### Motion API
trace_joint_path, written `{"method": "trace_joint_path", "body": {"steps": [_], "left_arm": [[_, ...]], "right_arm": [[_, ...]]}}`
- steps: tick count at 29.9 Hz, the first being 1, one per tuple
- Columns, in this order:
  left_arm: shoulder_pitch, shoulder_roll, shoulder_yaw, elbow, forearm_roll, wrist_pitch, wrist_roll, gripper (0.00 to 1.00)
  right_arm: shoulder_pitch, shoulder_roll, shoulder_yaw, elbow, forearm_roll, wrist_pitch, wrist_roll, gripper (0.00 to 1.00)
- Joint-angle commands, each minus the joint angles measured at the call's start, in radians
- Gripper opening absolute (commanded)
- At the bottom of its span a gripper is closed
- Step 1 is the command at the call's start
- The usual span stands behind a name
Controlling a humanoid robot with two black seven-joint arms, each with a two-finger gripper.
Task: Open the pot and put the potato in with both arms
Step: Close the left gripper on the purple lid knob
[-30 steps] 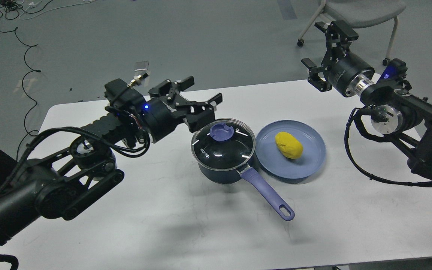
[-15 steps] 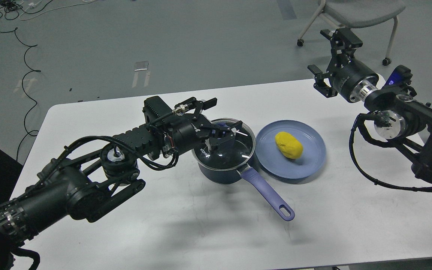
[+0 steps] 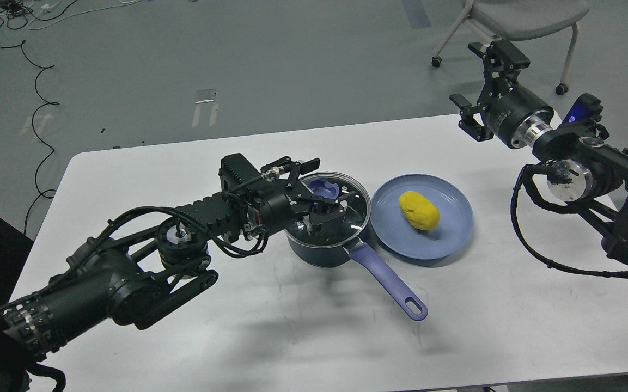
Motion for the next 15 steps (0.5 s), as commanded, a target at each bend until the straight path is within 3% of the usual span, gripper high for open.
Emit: {"method": "trace_joint_path", "body": {"steps": [1, 15], "left_arm": [[0.002, 0.002, 0.0, 0.003, 0.0, 0.0, 0.0, 0.98], [0.023, -0.001, 0.0, 0.024, 0.003, 0.003, 0.003, 0.98]], "right_arm": [[-0.001, 0.0, -0.001, 0.001, 0.0, 0.0, 0.0, 1.0], [-0.002, -0.017, -0.007, 0.001, -0.003, 0.0, 0.002, 1.0]]}}
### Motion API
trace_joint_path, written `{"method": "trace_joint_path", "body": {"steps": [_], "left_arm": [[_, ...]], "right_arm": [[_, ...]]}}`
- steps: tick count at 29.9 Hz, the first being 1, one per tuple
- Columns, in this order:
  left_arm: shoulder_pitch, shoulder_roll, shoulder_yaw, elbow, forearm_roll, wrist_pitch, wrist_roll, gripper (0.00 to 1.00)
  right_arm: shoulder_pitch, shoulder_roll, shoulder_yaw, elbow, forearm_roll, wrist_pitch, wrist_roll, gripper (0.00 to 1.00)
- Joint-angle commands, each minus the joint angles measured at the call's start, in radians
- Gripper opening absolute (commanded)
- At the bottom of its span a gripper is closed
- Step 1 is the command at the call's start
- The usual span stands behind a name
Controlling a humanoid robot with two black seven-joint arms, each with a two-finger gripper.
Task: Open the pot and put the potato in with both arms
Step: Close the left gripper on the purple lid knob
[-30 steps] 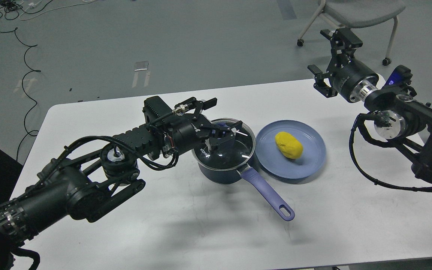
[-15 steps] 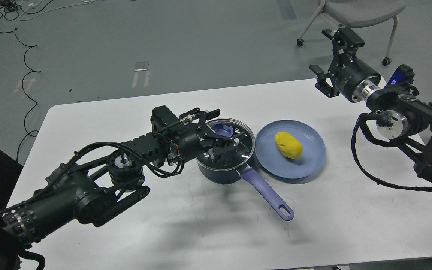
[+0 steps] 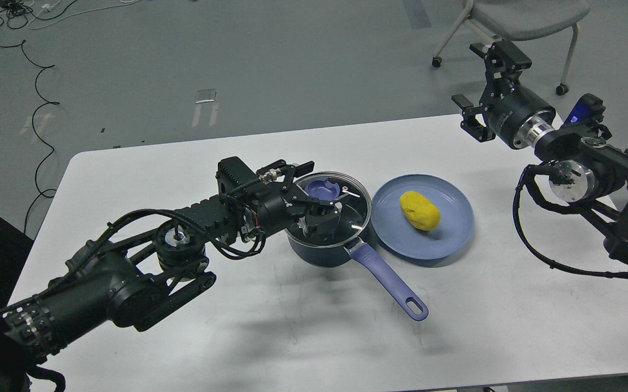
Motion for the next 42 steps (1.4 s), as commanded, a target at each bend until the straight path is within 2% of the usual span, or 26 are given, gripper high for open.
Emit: {"method": "trace_joint_path", "body": {"steps": [1, 13, 16, 21, 42], "left_arm": [[0.004, 0.0, 0.0, 0.004, 0.0, 0.0, 0.0, 0.98], [0.004, 0.002, 0.011, 0.006, 0.001, 0.0, -0.009, 0.97], [0.004, 0.0, 0.035, 0.007, 0.001, 0.0, -0.028, 0.97], [0.004, -0.001, 0.035, 0.017, 0.001, 0.0, -0.034, 0.97], [-0.001, -0.017, 0.031, 0.075, -0.003, 0.014, -0.032, 0.94]], "right_arm": [[0.0, -0.004, -0.003, 0.0, 0.0, 0.0, 0.002, 1.0], [-0.008, -0.007, -0.003, -0.002, -0.002, -0.003, 0.002, 1.0], [-0.011, -0.009, -0.003, -0.002, -0.002, -0.003, 0.003, 1.0], [-0.015, -0.009, -0.003, -0.002, -0.002, -0.003, 0.003, 1.0], [-0.018, -0.007, -0.006, -0.022, -0.003, -0.003, 0.009, 1.0]]}}
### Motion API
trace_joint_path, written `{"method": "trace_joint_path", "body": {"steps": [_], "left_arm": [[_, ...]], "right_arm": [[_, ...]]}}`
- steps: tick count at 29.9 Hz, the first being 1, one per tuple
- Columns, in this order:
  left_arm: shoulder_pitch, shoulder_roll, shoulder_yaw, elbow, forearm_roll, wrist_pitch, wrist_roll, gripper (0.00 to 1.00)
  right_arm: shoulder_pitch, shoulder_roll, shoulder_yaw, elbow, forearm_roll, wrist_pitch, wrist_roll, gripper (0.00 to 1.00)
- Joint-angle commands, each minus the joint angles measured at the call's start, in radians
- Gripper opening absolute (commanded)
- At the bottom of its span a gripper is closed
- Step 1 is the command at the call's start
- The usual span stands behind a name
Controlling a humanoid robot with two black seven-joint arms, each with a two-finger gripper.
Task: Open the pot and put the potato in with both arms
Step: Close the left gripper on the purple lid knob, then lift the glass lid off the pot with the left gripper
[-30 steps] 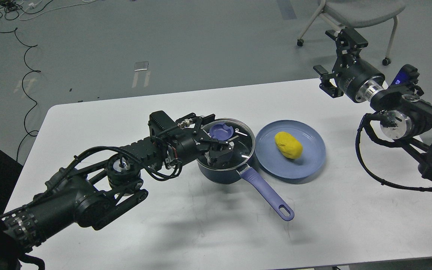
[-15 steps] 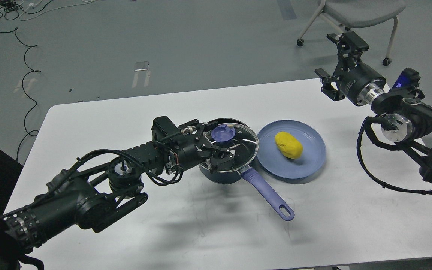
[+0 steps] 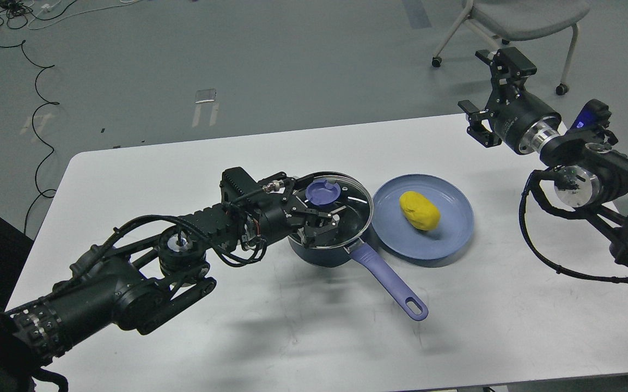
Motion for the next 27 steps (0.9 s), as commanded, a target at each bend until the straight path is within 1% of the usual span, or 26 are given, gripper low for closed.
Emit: {"method": "trace_joint_path", "body": {"steps": [1, 2, 3, 4, 7, 11, 14, 16, 17, 24, 27], "left_arm": [[-0.003, 0.0, 0.0, 0.017, -0.001, 0.024, -0.003, 0.88], [-0.005, 0.0, 0.001, 0.017, -0.004, 0.026, -0.003, 0.81], [-0.006, 0.0, 0.001, 0.019, -0.004, 0.026, -0.005, 0.72], [-0.009, 0.001, 0.003, 0.022, -0.004, 0.026, -0.005, 0.59], [-0.011, 0.001, 0.004, 0.033, -0.004, 0.026, -0.005, 0.52], [-0.012, 0.001, 0.004, 0.033, -0.005, 0.026, -0.006, 0.52], [-0.014, 0.003, 0.003, 0.033, -0.005, 0.026, -0.027, 0.51], [-0.014, 0.004, 0.003, 0.033, -0.005, 0.026, -0.032, 0.48], [-0.014, 0.004, 0.004, 0.031, -0.005, 0.027, -0.034, 0.47], [-0.034, 0.021, 0.001, 0.011, -0.01, 0.029, -0.049, 0.47], [-0.06, 0.053, 0.0, -0.007, -0.028, 0.03, -0.055, 0.47]], "right_arm": [[0.001, 0.0, -0.011, -0.022, -0.001, 0.0, 0.005, 1.0], [0.001, 0.0, -0.015, -0.023, 0.0, 0.0, 0.005, 1.0], [0.001, 0.0, -0.018, -0.023, 0.0, 0.0, 0.007, 1.0], [0.001, 0.0, -0.023, -0.023, 0.0, 0.0, 0.008, 1.0], [0.001, 0.0, -0.026, -0.023, 0.0, 0.0, 0.008, 1.0], [0.003, 0.0, -0.026, -0.023, 0.0, 0.0, 0.008, 1.0], [0.001, 0.0, -0.028, -0.025, -0.001, -0.002, 0.008, 1.0], [0.001, 0.0, -0.028, -0.025, -0.001, -0.002, 0.008, 1.0], [0.001, 0.0, -0.028, -0.025, -0.001, -0.002, 0.008, 1.0], [0.001, 0.002, -0.028, -0.025, -0.001, -0.002, 0.008, 1.0], [0.005, 0.002, -0.028, -0.023, 0.0, -0.006, 0.008, 1.0]]}}
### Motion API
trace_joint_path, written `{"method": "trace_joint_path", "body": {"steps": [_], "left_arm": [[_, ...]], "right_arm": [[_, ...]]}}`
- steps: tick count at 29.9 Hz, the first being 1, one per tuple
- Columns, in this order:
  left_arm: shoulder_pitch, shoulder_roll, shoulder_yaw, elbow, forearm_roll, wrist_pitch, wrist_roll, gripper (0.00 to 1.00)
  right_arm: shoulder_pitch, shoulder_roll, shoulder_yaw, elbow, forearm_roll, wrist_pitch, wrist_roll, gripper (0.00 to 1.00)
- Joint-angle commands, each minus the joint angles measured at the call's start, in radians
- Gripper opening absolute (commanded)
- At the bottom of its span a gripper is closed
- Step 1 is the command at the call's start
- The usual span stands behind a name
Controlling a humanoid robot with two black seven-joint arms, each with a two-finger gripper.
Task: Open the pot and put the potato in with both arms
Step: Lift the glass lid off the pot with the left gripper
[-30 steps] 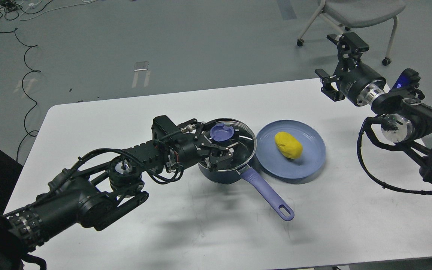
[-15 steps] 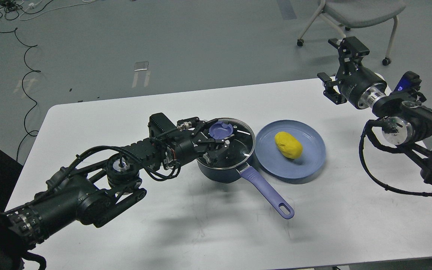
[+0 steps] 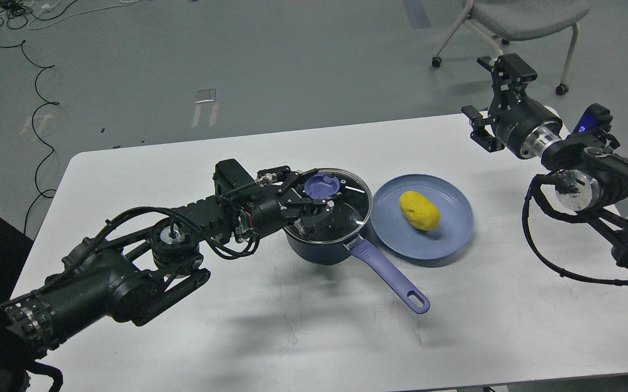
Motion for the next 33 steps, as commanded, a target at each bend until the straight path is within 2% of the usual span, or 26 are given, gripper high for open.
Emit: {"method": "trace_joint_path", "body": {"steps": [1, 6, 10, 16, 20, 33], "left_arm": [[-0.028, 0.034, -0.002, -0.024, -0.027, 0.002, -0.006, 0.47], [-0.097, 0.104, 0.0, -0.047, -0.096, 0.002, -0.006, 0.47], [-0.1, 0.17, 0.0, -0.048, -0.116, 0.003, -0.007, 0.46], [-0.045, 0.279, 0.012, -0.045, -0.177, 0.051, -0.006, 0.45], [0.029, 0.35, 0.013, -0.033, -0.18, 0.086, -0.033, 0.45], [0.182, 0.342, 0.018, 0.133, -0.182, 0.21, -0.064, 0.46]], "right_arm": [[0.005, 0.0, 0.0, 0.002, 0.001, -0.004, 0.0, 1.0], [0.012, 0.0, 0.0, 0.002, 0.001, -0.005, 0.0, 1.0], [0.014, 0.003, 0.0, 0.002, 0.0, -0.005, 0.0, 1.0], [0.017, 0.006, 0.0, 0.002, -0.002, -0.005, 0.0, 1.0], [0.014, 0.008, 0.0, 0.0, -0.005, -0.005, 0.0, 1.0], [0.012, 0.01, -0.003, -0.005, -0.006, -0.005, 0.0, 1.0]]}}
